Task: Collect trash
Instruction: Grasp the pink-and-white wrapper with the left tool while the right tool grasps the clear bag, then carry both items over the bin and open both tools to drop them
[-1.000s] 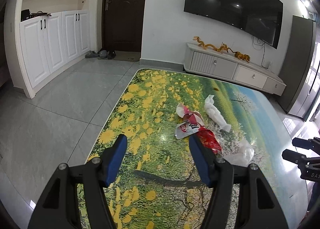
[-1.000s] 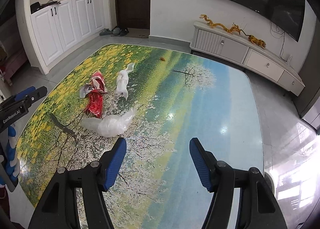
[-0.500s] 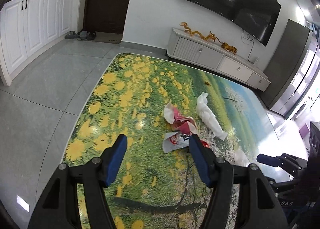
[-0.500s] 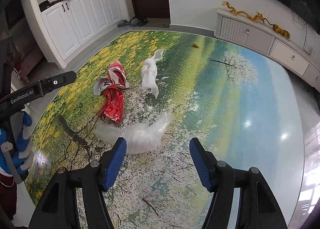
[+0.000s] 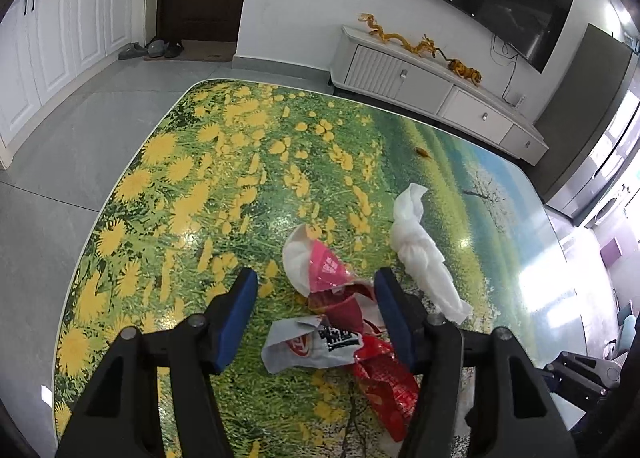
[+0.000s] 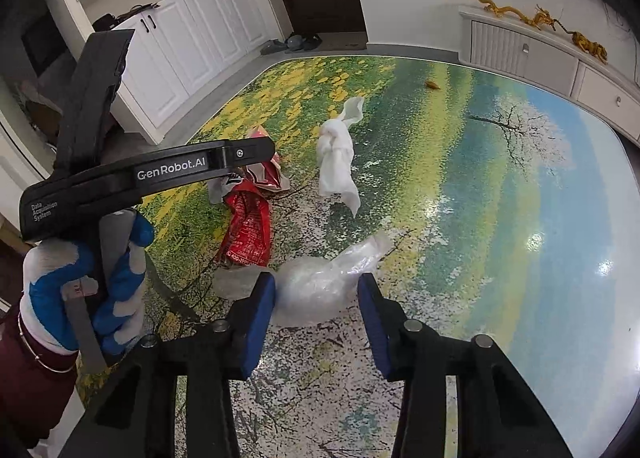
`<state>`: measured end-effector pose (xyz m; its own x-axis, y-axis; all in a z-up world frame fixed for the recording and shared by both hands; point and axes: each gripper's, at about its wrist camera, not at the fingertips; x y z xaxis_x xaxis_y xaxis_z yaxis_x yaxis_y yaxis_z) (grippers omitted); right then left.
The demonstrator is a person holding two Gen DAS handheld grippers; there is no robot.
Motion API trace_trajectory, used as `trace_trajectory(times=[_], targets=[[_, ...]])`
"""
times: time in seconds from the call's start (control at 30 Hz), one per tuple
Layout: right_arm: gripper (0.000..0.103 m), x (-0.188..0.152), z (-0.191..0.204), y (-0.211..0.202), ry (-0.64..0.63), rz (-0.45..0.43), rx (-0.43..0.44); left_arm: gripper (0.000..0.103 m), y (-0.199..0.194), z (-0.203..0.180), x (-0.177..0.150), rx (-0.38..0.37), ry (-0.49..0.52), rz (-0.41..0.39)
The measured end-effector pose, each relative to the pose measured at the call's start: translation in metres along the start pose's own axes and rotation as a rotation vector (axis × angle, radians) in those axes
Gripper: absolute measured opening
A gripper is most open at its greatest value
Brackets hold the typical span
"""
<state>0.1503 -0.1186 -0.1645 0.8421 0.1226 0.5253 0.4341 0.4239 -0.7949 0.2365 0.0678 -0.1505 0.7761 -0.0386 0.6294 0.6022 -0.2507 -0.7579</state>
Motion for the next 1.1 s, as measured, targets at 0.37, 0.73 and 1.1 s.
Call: trace_trajectory(times=[0.37, 0.73, 1.1], targets=[[0.023, -0.016, 0.002, -0.019, -0.012, -0.039, 0.075, 0.028, -0.024, 0.019, -0.014, -0.022, -0.090, -0.043], [0.023, -0.048, -0.043, -0.088, 0.025, -0.139, -0.077, 0.028, -0.086, -0.007, -0.031, 0.052, -0.137, -0.215], [0.023, -0.102, -0.149, -0.181, 0.222, -0.243, -0.309, 0.028, -0.083, -0.145, -0.037, -0.192, 0.094, -0.166]])
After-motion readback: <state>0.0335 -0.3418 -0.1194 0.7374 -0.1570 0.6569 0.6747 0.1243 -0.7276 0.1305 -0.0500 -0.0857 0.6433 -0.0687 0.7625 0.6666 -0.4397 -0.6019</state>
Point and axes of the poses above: each gripper's, at about its wrist camera, not at the fingertips, and y roughly the way its jaws point, z to its left, x to its top, and after that the axes turned 7 degrees about y, right-handed
